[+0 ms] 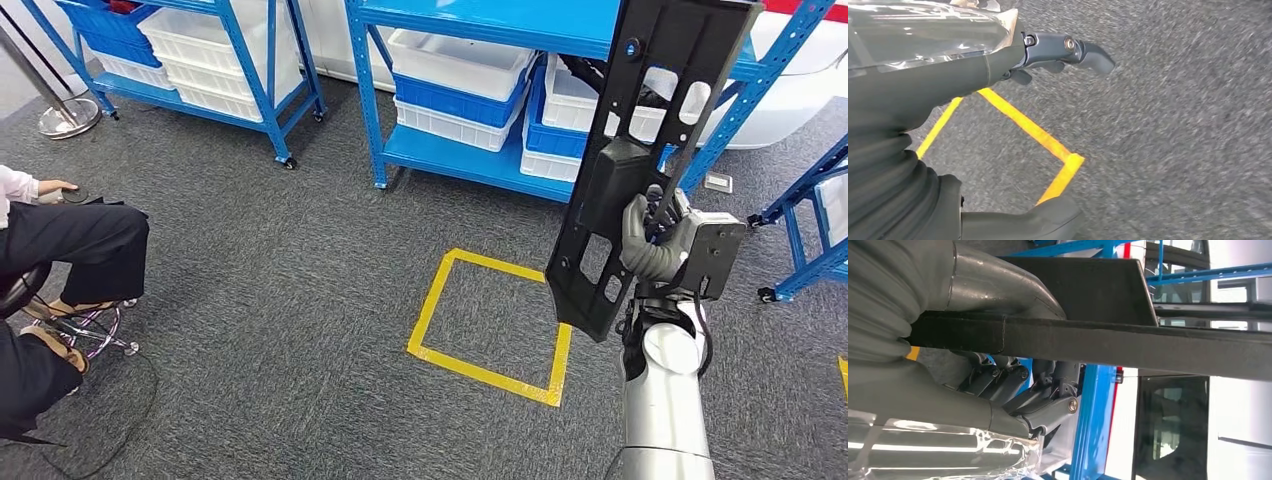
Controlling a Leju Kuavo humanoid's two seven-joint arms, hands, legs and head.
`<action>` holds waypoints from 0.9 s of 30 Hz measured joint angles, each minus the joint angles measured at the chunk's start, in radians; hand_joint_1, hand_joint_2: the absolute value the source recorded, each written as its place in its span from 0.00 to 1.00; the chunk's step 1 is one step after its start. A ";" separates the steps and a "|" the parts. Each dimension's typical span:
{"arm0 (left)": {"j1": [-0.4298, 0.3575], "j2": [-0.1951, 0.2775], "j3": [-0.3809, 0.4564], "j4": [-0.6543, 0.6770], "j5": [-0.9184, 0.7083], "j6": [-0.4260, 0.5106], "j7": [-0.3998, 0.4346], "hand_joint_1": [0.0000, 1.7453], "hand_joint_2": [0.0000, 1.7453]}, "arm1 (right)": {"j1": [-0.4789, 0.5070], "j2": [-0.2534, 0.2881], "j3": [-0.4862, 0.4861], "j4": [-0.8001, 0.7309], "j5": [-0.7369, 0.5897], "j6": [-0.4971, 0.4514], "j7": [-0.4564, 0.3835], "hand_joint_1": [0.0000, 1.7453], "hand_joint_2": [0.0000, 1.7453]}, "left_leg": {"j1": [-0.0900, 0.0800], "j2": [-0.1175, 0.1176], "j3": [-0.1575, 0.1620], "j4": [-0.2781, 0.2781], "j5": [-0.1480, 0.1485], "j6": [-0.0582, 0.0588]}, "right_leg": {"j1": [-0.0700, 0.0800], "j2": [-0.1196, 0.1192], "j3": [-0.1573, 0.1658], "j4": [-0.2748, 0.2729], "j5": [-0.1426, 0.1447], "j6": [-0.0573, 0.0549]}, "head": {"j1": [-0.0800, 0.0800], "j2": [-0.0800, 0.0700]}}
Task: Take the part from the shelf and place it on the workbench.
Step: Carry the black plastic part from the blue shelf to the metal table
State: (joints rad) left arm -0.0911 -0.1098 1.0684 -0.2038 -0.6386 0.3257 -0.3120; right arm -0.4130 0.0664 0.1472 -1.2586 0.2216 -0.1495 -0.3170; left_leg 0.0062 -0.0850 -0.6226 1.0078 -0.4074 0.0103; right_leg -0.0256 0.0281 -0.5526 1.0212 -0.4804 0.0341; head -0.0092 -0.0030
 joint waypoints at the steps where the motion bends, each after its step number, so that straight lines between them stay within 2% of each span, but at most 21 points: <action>1: 0.003 0.000 0.000 0.000 0.000 0.000 0.000 0.00 1.00 | 0.000 0.001 -0.001 0.000 0.001 0.000 0.000 1.00 1.00 | 0.001 0.008 -0.005 0.007 -0.005 -0.005 | -0.001 -0.006 -0.002 0.000 0.003 -0.005 | 0.000 0.000; 2: 0.004 0.001 0.000 0.000 0.000 0.000 0.000 0.00 1.00 | 0.000 0.002 -0.002 0.000 0.001 0.000 -0.001 1.00 1.00 | 0.002 0.023 -0.013 0.025 -0.018 -0.010 | -0.003 -0.013 -0.003 -0.001 0.007 -0.011 | -0.003 0.000; 4: 0.003 0.003 0.000 0.000 0.000 0.000 0.000 0.00 1.00 | 0.000 0.003 -0.004 0.001 0.001 0.000 -0.001 1.00 1.00 | 0.003 0.062 -0.057 0.127 -0.081 -0.019 | -0.001 -0.028 -0.006 -0.002 0.010 -0.019 | -0.007 0.000; 6: 0.002 0.003 0.000 0.000 0.000 0.000 0.000 0.00 1.00 | 0.002 0.003 -0.005 0.003 0.001 0.000 -0.001 1.00 1.00 | 0.005 0.078 -0.113 0.259 -0.139 -0.024 | 0.003 -0.046 -0.011 -0.002 0.013 -0.024 | -0.009 0.000; 7: 0.003 0.003 0.000 0.000 0.000 0.000 0.000 0.00 1.00 | 0.003 0.003 -0.005 0.004 0.002 0.000 -0.001 1.00 1.00 | 0.005 0.080 -0.123 0.287 -0.145 -0.024 | 0.004 -0.055 -0.013 -0.002 0.013 -0.025 | -0.010 0.000; 8: 0.003 0.002 0.000 0.000 -0.001 0.000 0.000 0.00 1.00 | 0.005 0.003 -0.005 0.005 0.002 0.000 -0.001 1.00 1.00 | 0.005 0.082 -0.117 0.281 -0.135 -0.022 | 0.005 -0.064 -0.014 -0.002 0.014 -0.026 | -0.009 0.000; 9: 0.003 0.003 0.000 0.000 -0.001 0.000 0.000 0.00 1.00 | 0.007 0.004 -0.006 0.006 0.003 0.000 -0.001 1.00 1.00 | 0.004 0.085 -0.086 0.232 -0.109 -0.017 | 0.006 -0.072 -0.014 -0.002 0.014 -0.026 | -0.010 0.000; 11: 0.001 0.004 0.000 0.000 -0.005 -0.001 0.000 0.00 1.00 | 0.007 0.005 -0.007 0.003 0.008 0.000 -0.001 1.00 1.00 | -0.004 0.117 -0.004 0.093 -0.061 -0.004 | 0.011 -0.089 -0.013 -0.001 0.013 -0.025 | -0.010 0.000; 12: -0.001 0.004 -0.001 0.000 -0.008 -0.001 0.000 0.00 1.00 | 0.008 0.005 -0.008 0.001 0.011 0.000 -0.001 1.00 1.00 | -0.009 0.131 0.025 0.040 -0.048 0.004 | 0.014 -0.099 -0.013 -0.001 0.014 -0.025 | -0.009 0.000; 13: -0.003 0.004 -0.001 0.000 -0.010 -0.002 0.000 0.00 1.00 | 0.008 0.005 -0.009 -0.001 0.014 0.000 -0.001 1.00 1.00 | -0.014 0.139 0.036 0.015 -0.045 0.009 | 0.016 -0.108 -0.014 -0.001 0.014 -0.024 | -0.009 0.000; 15: -0.004 0.004 -0.002 0.000 -0.013 -0.004 -0.001 0.00 1.00 | 0.009 0.007 -0.011 -0.003 0.018 0.000 -0.001 1.00 1.00 | -0.019 0.124 0.032 0.007 -0.042 0.019 | 0.018 -0.126 -0.014 -0.004 0.015 -0.018 | -0.008 0.000; 16: -0.003 0.004 -0.002 0.000 -0.014 -0.005 0.000 0.00 1.00 | 0.010 0.008 -0.012 -0.005 0.019 0.000 -0.001 1.00 1.00 | -0.018 0.115 0.032 0.001 -0.037 0.024 | 0.018 -0.123 -0.017 0.000 0.012 -0.014 | -0.008 0.000; 17: -0.002 0.003 -0.002 0.000 -0.017 -0.007 0.003 0.00 1.00 | 0.011 0.009 -0.014 -0.006 0.019 0.000 -0.001 1.00 1.00 | -0.015 0.107 0.034 -0.006 -0.030 0.031 | 0.018 -0.109 -0.024 0.016 0.000 -0.011 | -0.007 0.000; 18: -0.003 0.002 -0.003 0.000 -0.020 -0.011 0.011 0.00 1.00 | 0.012 0.008 -0.016 -0.008 0.020 0.000 -0.001 1.00 1.00 | -0.012 0.099 0.035 -0.012 -0.024 0.038 | 0.018 -0.088 -0.040 0.053 -0.021 -0.012 | -0.007 0.000; 20: -0.005 0.000 -0.005 0.000 -0.026 -0.022 0.041 0.00 1.00 | 0.021 0.005 -0.021 -0.010 0.020 0.000 -0.001 1.00 1.00 | -0.010 0.080 0.032 -0.015 -0.017 0.045 | 0.015 -0.046 -0.094 0.177 -0.079 -0.020 | -0.005 0.000; 21: -0.006 -0.001 -0.006 0.000 -0.028 -0.027 0.059 0.00 1.00 | 0.028 0.004 -0.023 -0.010 0.020 0.000 -0.001 1.00 1.00 | -0.010 0.069 0.031 -0.015 -0.016 0.047 | 0.015 -0.038 -0.120 0.237 -0.100 -0.020 | -0.004 0.000; 22: -0.005 -0.002 -0.006 0.000 -0.031 -0.031 0.076 0.00 1.00 | 0.037 0.002 -0.024 -0.010 0.020 0.000 -0.001 1.00 1.00 | -0.010 0.057 0.030 -0.015 -0.015 0.047 | 0.014 -0.035 -0.134 0.269 -0.108 -0.017 | -0.004 0.000; 23: -0.003 -0.003 -0.007 0.001 -0.035 -0.035 0.090 0.00 1.00 | 0.043 0.002 -0.025 -0.010 0.020 0.000 -0.002 1.00 1.00 | -0.010 0.045 0.030 -0.014 -0.014 0.046 | 0.014 -0.033 -0.130 0.264 -0.100 -0.010 | -0.003 0.000; 24: -0.001 -0.005 -0.008 0.001 -0.040 -0.038 0.101 0.00 1.00 | 0.048 0.002 -0.025 -0.010 0.020 0.000 -0.002 1.00 1.00 | -0.010 0.033 0.030 -0.013 -0.013 0.045 | 0.013 -0.030 -0.106 0.219 -0.077 -0.001 | -0.003 0.000; 26: -0.001 -0.007 -0.012 0.002 -0.047 -0.043 0.114 0.00 1.00 | 0.050 0.002 -0.025 -0.011 0.020 0.000 -0.003 1.00 1.00 | -0.011 0.011 0.028 -0.006 -0.013 0.040 | 0.010 -0.004 -0.038 0.078 -0.025 0.010 | -0.003 0.000; 27: -0.001 -0.008 -0.015 0.002 -0.049 -0.045 0.121 0.00 1.00 | 0.050 0.002 -0.025 -0.012 0.021 0.000 -0.003 1.00 1.00 | -0.012 0.002 0.025 -0.003 -0.013 0.036 | 0.009 0.008 -0.013 0.026 -0.008 0.009 | -0.003 0.000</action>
State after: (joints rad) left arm -0.0923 -0.1176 1.0533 -0.2022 -0.6874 0.2808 -0.1910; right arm -0.3628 0.0682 0.1217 -1.2705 0.2423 -0.1493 -0.3203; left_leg -0.0062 -0.0829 -0.5978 1.0051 -0.4209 0.0459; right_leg -0.0167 0.0357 -0.5655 1.0474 -0.4885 0.0434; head -0.0122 -0.0029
